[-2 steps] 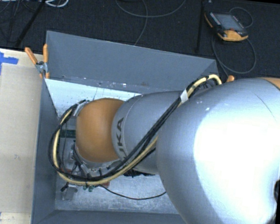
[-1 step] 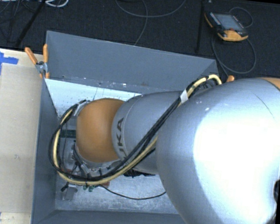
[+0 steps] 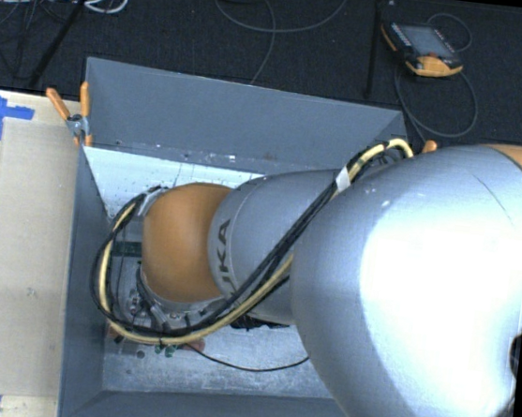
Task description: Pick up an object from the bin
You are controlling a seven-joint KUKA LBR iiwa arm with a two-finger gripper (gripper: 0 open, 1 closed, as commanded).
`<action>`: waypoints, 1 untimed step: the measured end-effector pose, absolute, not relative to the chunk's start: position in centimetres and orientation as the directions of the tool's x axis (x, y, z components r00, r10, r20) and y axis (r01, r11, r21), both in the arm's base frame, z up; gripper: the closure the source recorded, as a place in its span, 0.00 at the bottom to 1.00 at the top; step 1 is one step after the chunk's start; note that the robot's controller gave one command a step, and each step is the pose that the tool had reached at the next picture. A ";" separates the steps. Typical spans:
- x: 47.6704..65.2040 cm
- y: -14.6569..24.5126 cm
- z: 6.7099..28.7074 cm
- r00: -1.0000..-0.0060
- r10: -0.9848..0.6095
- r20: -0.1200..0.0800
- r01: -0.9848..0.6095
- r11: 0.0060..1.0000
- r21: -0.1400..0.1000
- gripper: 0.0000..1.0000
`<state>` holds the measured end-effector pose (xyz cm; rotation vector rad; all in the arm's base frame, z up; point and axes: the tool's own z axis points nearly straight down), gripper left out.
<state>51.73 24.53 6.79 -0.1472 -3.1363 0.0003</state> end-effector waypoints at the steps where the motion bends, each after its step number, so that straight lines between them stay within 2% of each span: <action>1: 51.9 24.5 17.1 -0.996 0.093 -0.006 0.093 0.996 0.004 1.00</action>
Offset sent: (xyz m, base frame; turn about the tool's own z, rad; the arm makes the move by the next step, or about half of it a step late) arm 0.0000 -0.0001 0.0993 0.0000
